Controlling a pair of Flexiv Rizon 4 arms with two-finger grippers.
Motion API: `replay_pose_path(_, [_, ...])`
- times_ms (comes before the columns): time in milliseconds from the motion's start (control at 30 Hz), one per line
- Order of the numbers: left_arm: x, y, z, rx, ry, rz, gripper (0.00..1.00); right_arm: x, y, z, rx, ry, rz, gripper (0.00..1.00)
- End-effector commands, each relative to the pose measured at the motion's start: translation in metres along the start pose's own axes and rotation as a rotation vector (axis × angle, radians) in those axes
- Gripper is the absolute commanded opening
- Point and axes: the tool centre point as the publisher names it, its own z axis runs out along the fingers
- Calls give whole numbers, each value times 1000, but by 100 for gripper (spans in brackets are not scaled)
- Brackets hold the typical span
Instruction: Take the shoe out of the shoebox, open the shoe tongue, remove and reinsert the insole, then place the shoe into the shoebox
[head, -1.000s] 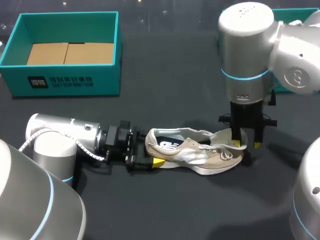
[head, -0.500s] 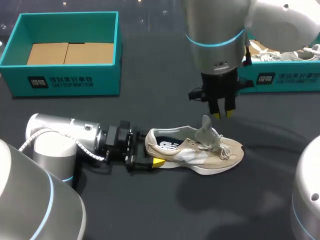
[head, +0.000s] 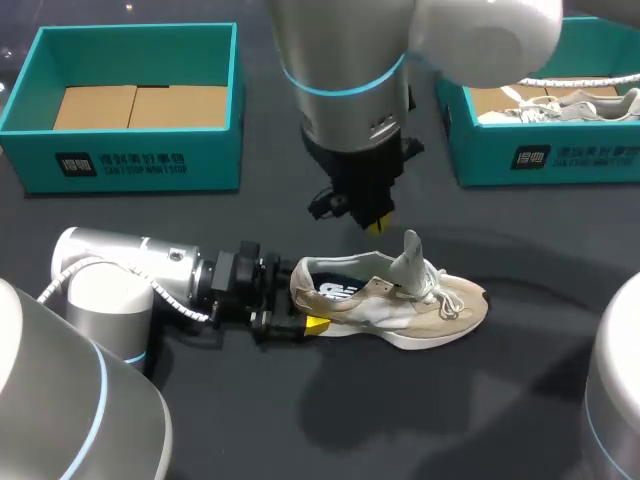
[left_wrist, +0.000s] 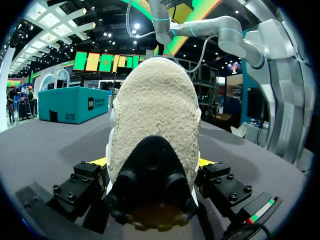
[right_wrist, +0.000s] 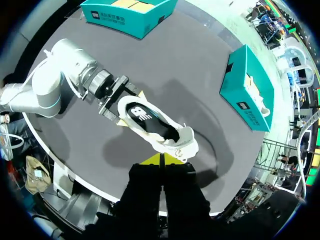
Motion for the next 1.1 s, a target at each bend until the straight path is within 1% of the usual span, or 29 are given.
replay_pose_path(33, [1, 1, 0, 1, -2, 0, 0, -1, 2, 2, -31, 71, -289, 0])
replay_pose_path(200, [1, 1, 0, 1, -2, 0, 0, -1, 2, 2, -31, 71, -289, 0])
replay_pose_path(267, [1, 1, 0, 1, -2, 0, 0, 9, 11, 16, -19, 91, -426, 0])
replay_pose_path(333, [1, 1, 0, 1, -2, 0, 0, 14, 15, 26, -76, 127, -493, 0])
replay_pose_path(367, [1, 1, 0, 1, -2, 0, 0, 18, 17, 32, -96, 122, -559, 0])
replay_pose_path(433, [1, 1, 0, 1, -2, 0, 0, 20, 18, 43, -154, 151, -652, 0])
replay_pose_path(467, [1, 1, 0, 1, -2, 0, 0, 22, 18, 49, -127, 152, -706, 0])
replay_pose_path(500, [1, 1, 0, 1, -2, 0, 0, 23, 14, 56, -10, 158, -659, 0])
replay_pose_path(867, [1, 1, 0, 1, -2, 0, 0, 23, 14, 56, -10, 158, -659, 0])
replay_pose_path(900, [1, 1, 0, 1, -2, 0, 0, 23, 17, 63, -25, 166, -674, 0])
replay_pose_path(933, [1, 1, 0, 1, -2, 0, 0, 24, 19, 69, -22, 165, -680, 0])
replay_pose_path(967, [1, 1, 0, 1, -2, 0, 0, 25, 21, 74, -51, 155, -700, 0])
replay_pose_path(1033, [1, 1, 0, 1, -2, 0, 0, 26, 23, 83, -58, 149, -711, 0])
replay_pose_path(1100, [1, 1, 0, 1, -2, 0, 0, 26, 24, 93, -102, 114, -748, 0])
